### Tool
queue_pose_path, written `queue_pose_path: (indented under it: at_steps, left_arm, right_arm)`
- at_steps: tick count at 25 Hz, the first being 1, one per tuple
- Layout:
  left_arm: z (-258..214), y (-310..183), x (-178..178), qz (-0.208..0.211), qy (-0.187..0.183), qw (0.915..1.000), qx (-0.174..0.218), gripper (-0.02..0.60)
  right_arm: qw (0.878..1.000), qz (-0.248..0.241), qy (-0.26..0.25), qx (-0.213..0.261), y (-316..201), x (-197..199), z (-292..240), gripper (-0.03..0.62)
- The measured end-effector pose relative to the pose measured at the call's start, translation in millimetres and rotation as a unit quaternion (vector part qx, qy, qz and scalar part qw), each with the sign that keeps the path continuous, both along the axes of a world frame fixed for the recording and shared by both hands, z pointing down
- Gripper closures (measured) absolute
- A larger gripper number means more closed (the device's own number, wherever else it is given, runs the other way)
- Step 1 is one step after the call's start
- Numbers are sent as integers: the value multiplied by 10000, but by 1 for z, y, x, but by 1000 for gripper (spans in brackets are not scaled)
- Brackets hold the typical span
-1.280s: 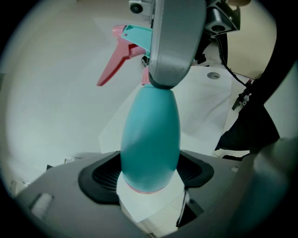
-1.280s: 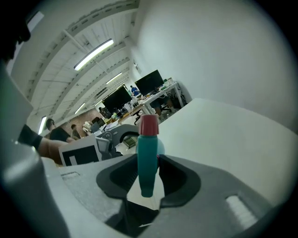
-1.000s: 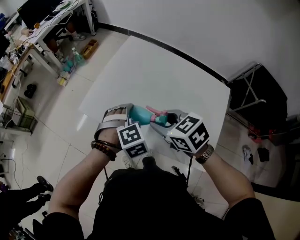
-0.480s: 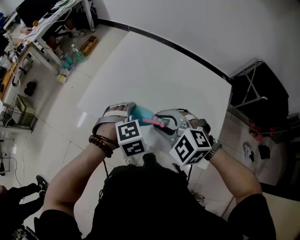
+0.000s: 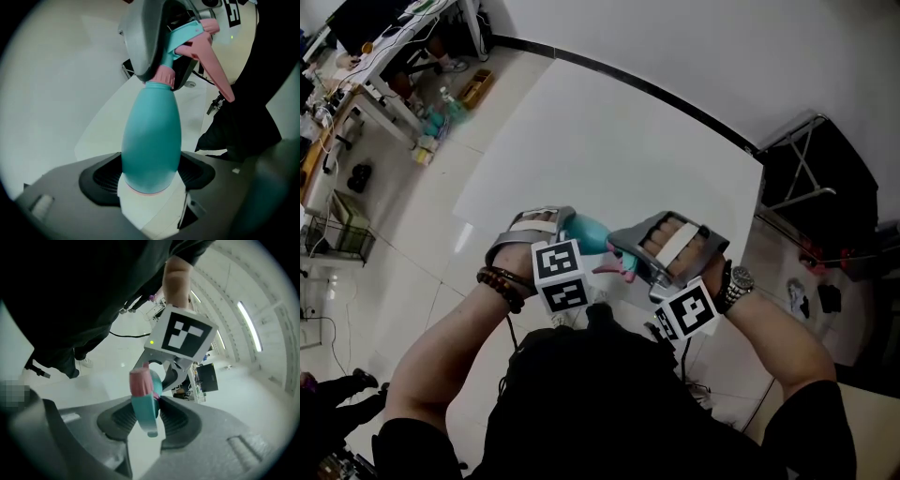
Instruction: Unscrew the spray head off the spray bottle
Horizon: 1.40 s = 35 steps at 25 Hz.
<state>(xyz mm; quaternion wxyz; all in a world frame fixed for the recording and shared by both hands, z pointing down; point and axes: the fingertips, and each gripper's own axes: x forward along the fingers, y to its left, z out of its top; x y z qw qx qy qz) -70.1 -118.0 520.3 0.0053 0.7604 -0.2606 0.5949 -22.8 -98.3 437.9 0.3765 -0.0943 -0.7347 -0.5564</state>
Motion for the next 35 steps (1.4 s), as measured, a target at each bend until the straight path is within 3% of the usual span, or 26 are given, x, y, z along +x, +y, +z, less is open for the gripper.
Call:
queue_pose_path:
  at_steps: [10,23,30,35]
  left_arm:
    - [1,0,2,83,75,9999,-100,186]
    - [6,18,21,261,435,9964,-677,186]
    - [4,22,27,331,594,9944,-805,186]
    - [2,21,30,328,618,9940,-842,186]
  right_arm:
    - [9971,-426,-15,623,2,0,-1,473]
    - [9841,-1253,53,1256,15,14,2,473]
    - [9821,-1417,26,1238,17,20,0,474]
    - [9876,-1278,41,906,16,21,-5,474]
